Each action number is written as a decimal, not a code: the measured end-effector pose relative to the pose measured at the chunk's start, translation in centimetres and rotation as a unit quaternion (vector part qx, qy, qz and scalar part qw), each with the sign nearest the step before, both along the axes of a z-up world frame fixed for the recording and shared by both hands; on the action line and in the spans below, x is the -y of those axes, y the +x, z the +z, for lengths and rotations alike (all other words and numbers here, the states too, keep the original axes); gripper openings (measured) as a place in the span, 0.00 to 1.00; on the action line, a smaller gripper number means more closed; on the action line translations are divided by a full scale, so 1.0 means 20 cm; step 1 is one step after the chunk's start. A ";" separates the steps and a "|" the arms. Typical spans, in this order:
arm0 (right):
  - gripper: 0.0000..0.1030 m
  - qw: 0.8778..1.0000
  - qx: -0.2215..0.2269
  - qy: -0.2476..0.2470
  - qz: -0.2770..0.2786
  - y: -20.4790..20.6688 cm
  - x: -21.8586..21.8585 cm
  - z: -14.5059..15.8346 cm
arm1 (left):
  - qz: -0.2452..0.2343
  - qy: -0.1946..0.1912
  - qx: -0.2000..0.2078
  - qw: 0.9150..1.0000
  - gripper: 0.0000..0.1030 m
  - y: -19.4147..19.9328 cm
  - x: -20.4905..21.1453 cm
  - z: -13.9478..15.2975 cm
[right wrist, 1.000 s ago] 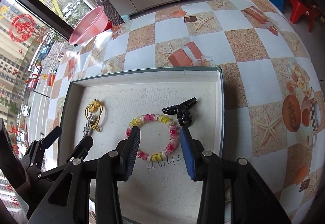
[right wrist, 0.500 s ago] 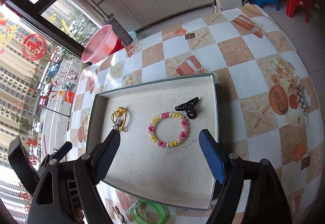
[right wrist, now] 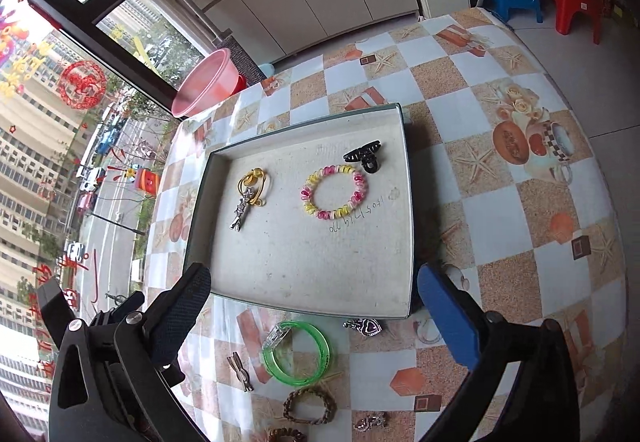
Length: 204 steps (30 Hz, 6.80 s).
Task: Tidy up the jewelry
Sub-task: 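Withdraw both open tools from the tray toward the table jewelry, then grasp the brown coil hair tie with the left tool while the right tool grasps a silver charm, then carry the coil hair tie with the left tool while the right tool carries the charm into the tray, then open the left tool to drop the coil tie while the right tool releases the charm, then move both open tools back toward the remaining jewelry on the table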
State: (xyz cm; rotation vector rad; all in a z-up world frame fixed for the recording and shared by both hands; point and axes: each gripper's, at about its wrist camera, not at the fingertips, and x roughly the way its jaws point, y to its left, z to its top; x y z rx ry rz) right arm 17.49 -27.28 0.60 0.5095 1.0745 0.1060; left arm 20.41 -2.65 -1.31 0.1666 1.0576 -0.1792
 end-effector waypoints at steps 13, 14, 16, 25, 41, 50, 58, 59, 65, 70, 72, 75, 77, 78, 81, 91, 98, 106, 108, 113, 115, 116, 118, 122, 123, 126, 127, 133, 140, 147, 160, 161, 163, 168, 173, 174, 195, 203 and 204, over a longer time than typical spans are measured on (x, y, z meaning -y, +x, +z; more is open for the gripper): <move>1.00 0.993 -0.112 -0.031 -0.002 -0.42 -0.07 -0.28 | 0.002 -0.026 -0.095 0.995 1.00 -0.29 -0.05 -0.23; 1.00 0.992 -0.119 -0.032 -0.005 -0.45 -0.07 -0.30 | 0.000 -0.031 -0.098 0.995 1.00 -0.31 -0.05 -0.23; 1.00 0.990 -0.132 -0.037 -0.009 -0.49 -0.07 -0.34 | -0.009 -0.043 -0.103 0.994 1.00 -0.36 -0.04 -0.24; 1.00 0.985 -0.161 -0.060 -0.012 -0.58 -0.06 -0.43 | -0.102 -0.032 -0.099 0.989 1.00 -0.56 0.06 -0.23; 0.71 0.982 -0.170 -0.086 -0.010 -0.53 -0.15 -0.49 | -0.141 -0.005 -0.116 0.983 1.00 -0.61 0.15 -0.35; 0.56 0.979 -0.166 -0.121 -0.013 -0.47 -0.24 -0.49 | -0.141 0.015 -0.110 0.984 0.99 -0.63 0.21 -0.38; 0.32 0.972 -0.159 -0.171 0.007 -0.47 -0.35 -0.48 | -0.158 0.011 -0.098 0.983 0.77 -0.67 0.27 -0.36; 0.29 0.972 -0.159 -0.173 0.008 -0.47 -0.36 -0.48 | -0.158 0.010 -0.098 0.982 0.75 -0.67 0.26 -0.35; 0.13 0.973 -0.154 -0.169 0.008 -0.52 -0.40 -0.47 | -0.175 -0.006 -0.098 0.980 0.31 -0.66 0.29 -0.34; 0.13 0.980 -0.150 -0.132 -0.004 -0.56 -0.35 -0.48 | -0.163 -0.058 -0.123 0.977 0.23 -0.62 0.24 -0.34; 0.13 0.983 -0.147 -0.109 -0.012 -0.57 -0.32 -0.48 | -0.153 -0.074 -0.129 0.977 0.23 -0.61 0.21 -0.33; 0.13 0.985 -0.144 -0.089 -0.020 -0.59 -0.28 -0.47 | -0.143 -0.093 -0.136 0.976 0.23 -0.60 0.18 -0.32; 0.13 0.986 -0.143 -0.080 -0.023 -0.60 -0.26 -0.46 | -0.140 -0.097 -0.135 0.976 0.23 -0.60 0.16 -0.31; 0.13 0.987 -0.143 -0.075 -0.025 -0.60 -0.24 -0.46 | -0.139 -0.100 -0.134 0.976 0.23 -0.59 0.15 -0.30; 0.13 0.988 -0.141 -0.061 -0.030 -0.61 -0.18 -0.44 | -0.139 -0.108 -0.125 0.976 0.23 -0.57 0.14 -0.26; 0.13 0.993 -0.111 -0.038 -0.027 -0.53 -0.06 -0.26 | -0.132 -0.119 -0.086 0.980 0.23 -0.41 0.13 -0.11; 0.13 0.997 -0.076 -0.031 -0.011 -0.36 -0.03 -0.12 | -0.109 -0.127 -0.058 0.984 0.23 -0.24 0.10 0.01; 0.12 0.998 -0.044 -0.032 0.011 -0.08 -0.02 -0.01 | -0.085 -0.113 -0.023 0.990 0.23 0.01 0.09 0.06; 0.11 0.998 -0.041 -0.032 0.019 0.00 -0.03 -0.01 | -0.075 -0.115 -0.018 0.990 0.23 0.07 0.08 0.06; 0.11 0.998 -0.042 -0.032 0.036 0.18 -0.06 -0.06 | -0.051 -0.115 -0.015 0.992 0.23 0.25 0.11 0.00; 0.11 0.997 -0.047 -0.039 0.047 0.25 -0.09 -0.11 | -0.046 -0.102 -0.016 0.994 0.23 0.30 0.14 -0.04; 0.10 0.997 -0.051 -0.040 0.051 0.27 -0.09 -0.13 | -0.045 -0.099 -0.018 0.994 0.23 0.33 0.15 -0.06; 0.10 0.996 -0.059 -0.041 0.054 0.31 -0.10 -0.18 | -0.043 -0.090 -0.021 0.995 0.23 0.37 0.17 -0.10; 0.10 0.995 -0.073 -0.037 0.054 0.35 -0.08 -0.26 | -0.043 -0.072 -0.028 0.996 0.23 0.43 0.21 -0.18; 0.10 0.995 -0.076 -0.037 0.055 0.35 -0.08 -0.27 | -0.043 -0.068 -0.028 0.996 0.23 0.44 0.22 -0.20; 0.10 0.994 -0.081 -0.039 0.059 0.38 -0.07 -0.31 | -0.044 -0.056 -0.032 0.997 0.23 0.48 0.25 -0.24; 0.10 0.994 -0.083 -0.039 0.059 0.38 -0.07 -0.31 | -0.046 -0.051 -0.033 0.997 0.23 0.49 0.27 -0.26; 0.10 0.993 -0.093 -0.034 0.058 0.42 -0.05 -0.36 | -0.050 -0.010 -0.029 0.998 0.23 0.52 0.32 -0.33; 0.11 0.993 -0.095 -0.016 0.060 0.43 -0.05 -0.39 | -0.049 0.016 -0.034 0.998 0.24 0.53 0.33 -0.37; 0.24 0.995 -0.089 -0.001 0.043 0.40 0.02 -0.34 | -0.045 0.011 -0.030 0.998 0.37 0.53 0.32 -0.35; 0.73 0.998 -0.057 0.026 0.005 0.27 0.12 -0.21 | -0.037 0.016 0.004 0.999 1.00 0.49 0.31 -0.23; 0.79 0.998 -0.054 0.027 0.004 0.26 0.12 -0.20 | -0.036 0.016 0.004 0.999 1.00 0.49 0.31 -0.23; 0.81 0.999 -0.046 0.024 -0.002 0.24 0.13 -0.18 | -0.037 0.011 0.006 0.999 1.00 0.48 0.29 -0.21; 0.82 0.999 -0.041 0.032 -0.014 0.19 0.15 -0.17 | -0.043 0.008 0.011 0.999 1.00 0.42 0.27 -0.17; 1.00 0.999 -0.036 0.022 -0.014 0.14 0.15 -0.16 | -0.046 0.010 0.016 0.999 1.00 0.34 0.23 -0.13; 1.00 0.999 -0.034 0.020 -0.013 0.12 0.15 -0.16 | -0.045 0.011 0.017 0.999 1.00 0.33 0.22 -0.13; 1.00 0.994 -0.106 -0.001 0.002 -0.19 0.06 -0.28 | -0.056 -0.018 -0.064 0.996 1.00 -0.04 0.14 -0.28; 1.00 0.990 -0.134 -0.036 0.007 -0.20 0.01 -0.39 | -0.077 -0.017 -0.081 0.994 1.00 -0.05 0.22 -0.35; 1.00 0.990 -0.135 -0.042 0.008 -0.19 0.01 -0.40 | -0.078 -0.017 -0.083 0.993 1.00 -0.04 0.23 -0.36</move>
